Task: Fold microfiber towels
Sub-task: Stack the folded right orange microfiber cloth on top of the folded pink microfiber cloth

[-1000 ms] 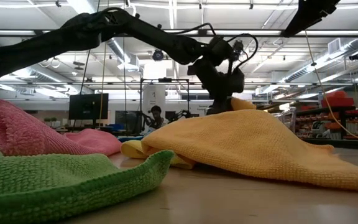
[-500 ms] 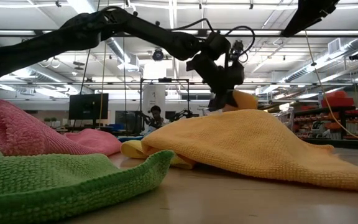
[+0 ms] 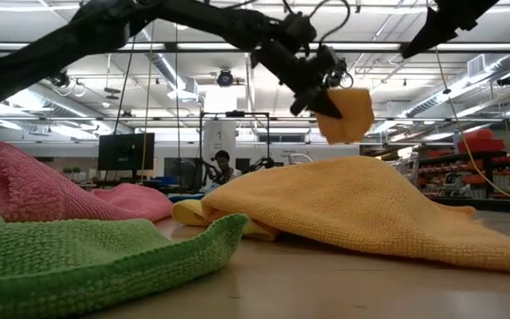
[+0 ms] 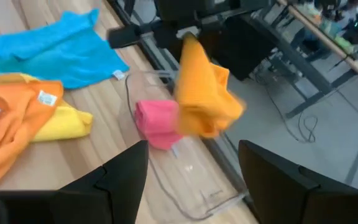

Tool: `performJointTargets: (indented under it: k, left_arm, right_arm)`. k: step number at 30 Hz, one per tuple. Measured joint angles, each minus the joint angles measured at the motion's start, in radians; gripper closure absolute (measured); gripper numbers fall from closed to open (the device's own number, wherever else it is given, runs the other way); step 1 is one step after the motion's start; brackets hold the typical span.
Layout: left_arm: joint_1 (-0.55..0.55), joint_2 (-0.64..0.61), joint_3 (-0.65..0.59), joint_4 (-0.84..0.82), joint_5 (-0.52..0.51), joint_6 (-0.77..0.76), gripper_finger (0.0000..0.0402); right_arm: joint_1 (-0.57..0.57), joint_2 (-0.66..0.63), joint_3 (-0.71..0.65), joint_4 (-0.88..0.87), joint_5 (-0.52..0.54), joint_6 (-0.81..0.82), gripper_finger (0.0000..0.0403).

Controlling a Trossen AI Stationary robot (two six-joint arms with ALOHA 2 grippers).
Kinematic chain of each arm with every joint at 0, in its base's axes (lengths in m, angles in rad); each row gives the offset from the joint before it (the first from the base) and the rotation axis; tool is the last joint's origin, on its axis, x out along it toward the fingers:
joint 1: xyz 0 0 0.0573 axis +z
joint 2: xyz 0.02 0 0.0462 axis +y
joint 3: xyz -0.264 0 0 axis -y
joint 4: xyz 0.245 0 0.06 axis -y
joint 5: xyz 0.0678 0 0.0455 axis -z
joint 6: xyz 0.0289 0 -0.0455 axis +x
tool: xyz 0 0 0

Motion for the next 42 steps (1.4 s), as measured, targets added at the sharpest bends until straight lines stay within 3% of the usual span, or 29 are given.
performJointTargets:
  k: [5,11,18,31,42]
  left_arm:
    - [-0.012,-0.060,0.000,-0.080,0.059,-0.091,0.0348]
    - [-0.049,-0.108,0.000,-0.093,0.066,-0.272,0.0348]
    - [-0.103,-0.121,0.000,-0.113,0.040,-0.448,0.0351]
    - [-0.157,-0.156,0.000,-0.146,0.048,-0.629,0.0355]
    - [-0.195,-0.152,-0.002,-0.196,0.053,-0.637,0.0350]
  right_arm:
    - [-0.024,-0.018,0.000,0.197,-0.015,-0.241,0.0128]
    - [-0.103,-0.003,0.000,0.367,-0.186,-0.447,0.0105]
    - [-0.132,0.026,0.000,0.513,-0.190,-0.701,0.0077]
    - [-0.223,0.029,-0.026,0.456,-0.356,-0.503,0.0074]
    - [-0.291,0.022,-0.065,0.485,-0.544,-0.434,0.0076]
